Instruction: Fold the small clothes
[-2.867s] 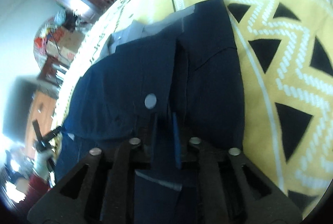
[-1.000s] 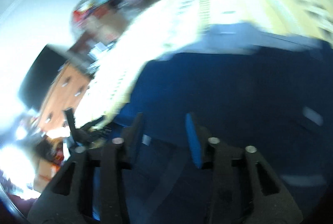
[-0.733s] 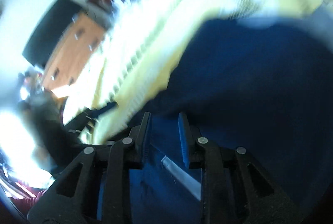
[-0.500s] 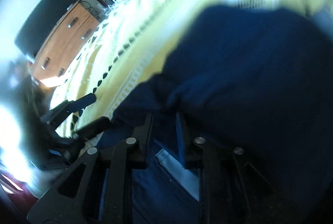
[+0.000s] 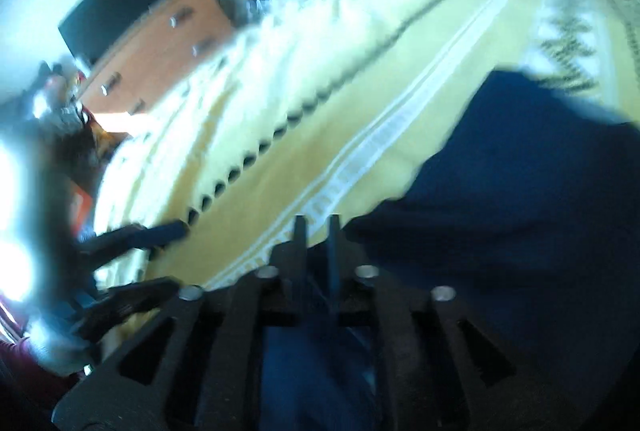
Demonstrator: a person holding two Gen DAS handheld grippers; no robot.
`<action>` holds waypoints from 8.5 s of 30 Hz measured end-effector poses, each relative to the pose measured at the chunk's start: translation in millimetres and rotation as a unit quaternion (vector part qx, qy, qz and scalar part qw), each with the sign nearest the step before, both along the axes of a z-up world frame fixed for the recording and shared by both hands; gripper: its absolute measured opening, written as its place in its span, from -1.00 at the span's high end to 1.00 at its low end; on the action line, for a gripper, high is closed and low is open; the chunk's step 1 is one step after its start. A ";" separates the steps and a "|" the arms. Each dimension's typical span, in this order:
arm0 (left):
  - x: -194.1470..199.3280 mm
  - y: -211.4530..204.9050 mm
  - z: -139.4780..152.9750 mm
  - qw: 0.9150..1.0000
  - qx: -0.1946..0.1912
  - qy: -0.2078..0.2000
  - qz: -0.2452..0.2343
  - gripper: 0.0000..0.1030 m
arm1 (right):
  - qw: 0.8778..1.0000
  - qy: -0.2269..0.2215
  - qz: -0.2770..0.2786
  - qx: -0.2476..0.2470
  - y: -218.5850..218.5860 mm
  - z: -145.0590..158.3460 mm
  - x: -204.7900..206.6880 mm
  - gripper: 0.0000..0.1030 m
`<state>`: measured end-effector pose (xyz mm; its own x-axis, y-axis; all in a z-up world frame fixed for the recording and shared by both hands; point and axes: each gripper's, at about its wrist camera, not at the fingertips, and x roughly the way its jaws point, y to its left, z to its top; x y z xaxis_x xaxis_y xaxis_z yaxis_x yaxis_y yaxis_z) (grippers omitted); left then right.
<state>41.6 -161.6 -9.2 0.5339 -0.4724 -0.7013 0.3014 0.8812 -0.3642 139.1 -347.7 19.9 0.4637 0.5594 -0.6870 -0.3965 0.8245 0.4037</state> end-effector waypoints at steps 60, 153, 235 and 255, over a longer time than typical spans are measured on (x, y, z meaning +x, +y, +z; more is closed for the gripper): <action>-20.8 26.5 18.7 0.999 -0.033 0.000 -0.008 -0.96 | 0.995 -0.073 -0.057 -0.040 -39.2 69.7 -81.5 0.07; 182.2 -140.7 32.8 0.984 -0.107 0.077 -0.116 -0.57 | 0.914 0.122 -0.381 0.067 -468.6 -19.4 -197.8 0.63; 61.7 -29.7 -15.2 0.954 -0.186 0.147 -0.185 0.72 | 0.911 0.082 -0.395 0.085 -429.2 -3.9 -320.5 0.85; 87.7 -90.1 -15.8 0.984 -0.097 0.094 -0.115 0.08 | 0.897 0.039 -0.429 -0.097 -399.0 14.5 -322.8 0.35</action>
